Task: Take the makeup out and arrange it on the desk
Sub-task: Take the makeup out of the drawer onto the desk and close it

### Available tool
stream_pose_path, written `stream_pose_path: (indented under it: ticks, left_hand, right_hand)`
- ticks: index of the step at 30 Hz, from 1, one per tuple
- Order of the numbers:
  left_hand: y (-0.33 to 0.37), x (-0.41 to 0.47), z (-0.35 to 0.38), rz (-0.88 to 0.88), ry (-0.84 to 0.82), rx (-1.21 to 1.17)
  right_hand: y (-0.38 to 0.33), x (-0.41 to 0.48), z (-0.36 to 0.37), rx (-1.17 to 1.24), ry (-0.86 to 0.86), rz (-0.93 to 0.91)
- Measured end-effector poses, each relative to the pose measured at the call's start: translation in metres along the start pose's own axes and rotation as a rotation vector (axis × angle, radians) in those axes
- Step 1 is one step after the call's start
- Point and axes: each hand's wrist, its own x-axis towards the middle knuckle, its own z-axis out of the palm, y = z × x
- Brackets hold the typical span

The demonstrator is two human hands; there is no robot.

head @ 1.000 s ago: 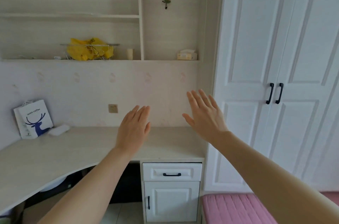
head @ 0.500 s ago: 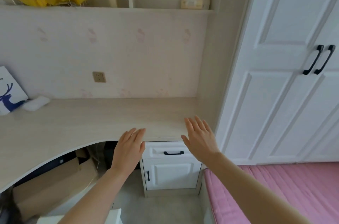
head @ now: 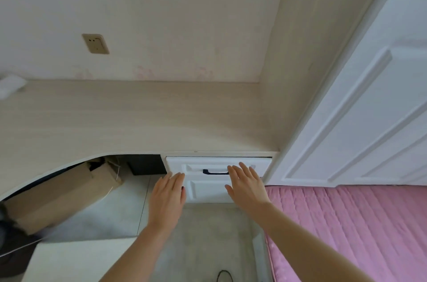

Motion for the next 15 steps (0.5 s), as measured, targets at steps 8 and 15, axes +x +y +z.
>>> stream_pose_path:
  ticks: [8, 15]
  left_hand:
    - [0.008, 0.052, 0.062, -0.056, -0.147, 0.003]
    - [-0.006, 0.084, 0.119, -0.022, -0.202, 0.015]
  right_hand:
    - [0.021, 0.042, 0.087, 0.063, -0.207, -0.069]
    - [0.024, 0.078, 0.145, 0.129, -0.356, -0.056]
